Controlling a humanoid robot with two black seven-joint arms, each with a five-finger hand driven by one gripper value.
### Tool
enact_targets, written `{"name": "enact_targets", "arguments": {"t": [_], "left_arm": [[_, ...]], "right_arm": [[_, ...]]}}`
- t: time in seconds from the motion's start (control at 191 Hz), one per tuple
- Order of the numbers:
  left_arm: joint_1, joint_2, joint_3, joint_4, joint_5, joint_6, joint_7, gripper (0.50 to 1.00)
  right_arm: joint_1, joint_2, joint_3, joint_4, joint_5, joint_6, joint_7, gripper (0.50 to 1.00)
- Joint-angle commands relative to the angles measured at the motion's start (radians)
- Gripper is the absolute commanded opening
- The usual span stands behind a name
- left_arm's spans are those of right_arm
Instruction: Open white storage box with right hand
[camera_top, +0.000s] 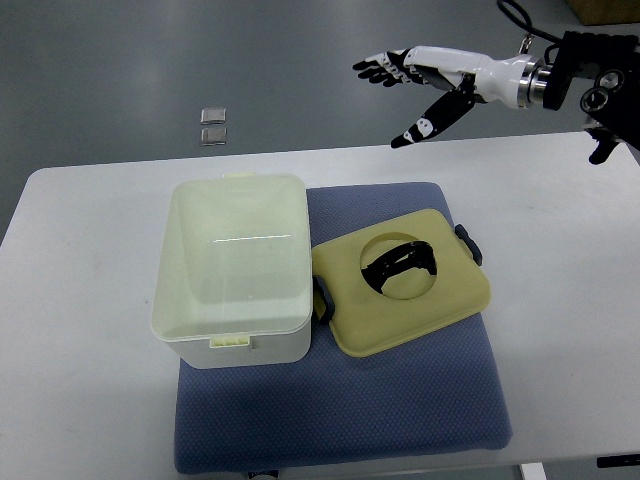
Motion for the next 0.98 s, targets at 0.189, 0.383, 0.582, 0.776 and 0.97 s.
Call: {"name": "enact_targets", "arguments": {"t": [0.189,0.383,0.582,0.776,0.97], "left_arm": [[0.0,0.0,-0.001,-0.002,0.004,0.0,0.0,1.0],[0.0,0.0,-0.002,-0.002,0.004,-0.002,0.0,1.0],[0.0,0.0,-0.001,0.0,0.002,-0.002,0.0,1.0],[0.0,0.0,-0.001,0.0,0.002,-0.002,0.0,1.0],[0.0,0.0,0.001,-0.002,0.004,-0.002,0.0,1.0]], "right_arm": [[-0.166,0.13,0.061,-0.083,0.909,-0.169,-0.074,0.924],[-0.231,0.2,0.067,-0.115,1.29,-0.261,-0.075,0.926],[-0.252,0.219,0.065,-0.114,1.287,-0.255,-0.07,0.926],[-0.269,0.217,0.052,-0.115,1.235,-0.199,-0.069,0.926],[-0.283,0.223,0.067,-0.142,1.179,-0.191,-0.067,0.926]]}}
